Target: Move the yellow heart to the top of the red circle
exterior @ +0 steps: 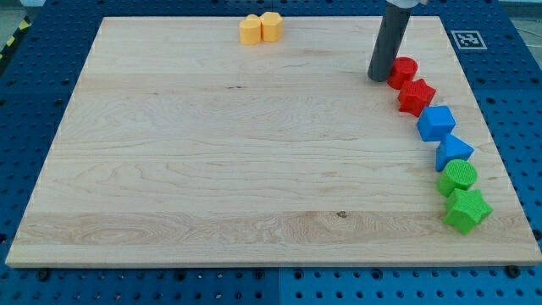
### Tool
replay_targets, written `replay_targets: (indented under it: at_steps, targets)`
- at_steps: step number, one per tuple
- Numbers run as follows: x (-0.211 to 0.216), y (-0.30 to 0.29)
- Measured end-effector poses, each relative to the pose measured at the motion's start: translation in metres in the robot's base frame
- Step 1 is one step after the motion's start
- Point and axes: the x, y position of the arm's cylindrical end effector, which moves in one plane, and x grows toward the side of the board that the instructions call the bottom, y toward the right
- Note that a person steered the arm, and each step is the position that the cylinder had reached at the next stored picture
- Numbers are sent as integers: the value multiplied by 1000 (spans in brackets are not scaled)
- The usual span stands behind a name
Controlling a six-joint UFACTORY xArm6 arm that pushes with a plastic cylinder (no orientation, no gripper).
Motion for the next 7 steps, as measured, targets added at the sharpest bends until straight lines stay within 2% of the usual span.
replay_targets:
  at_steps: [3, 4, 7]
  targets:
    - [-3, 18]
    - [-3, -11]
    - [-29, -180]
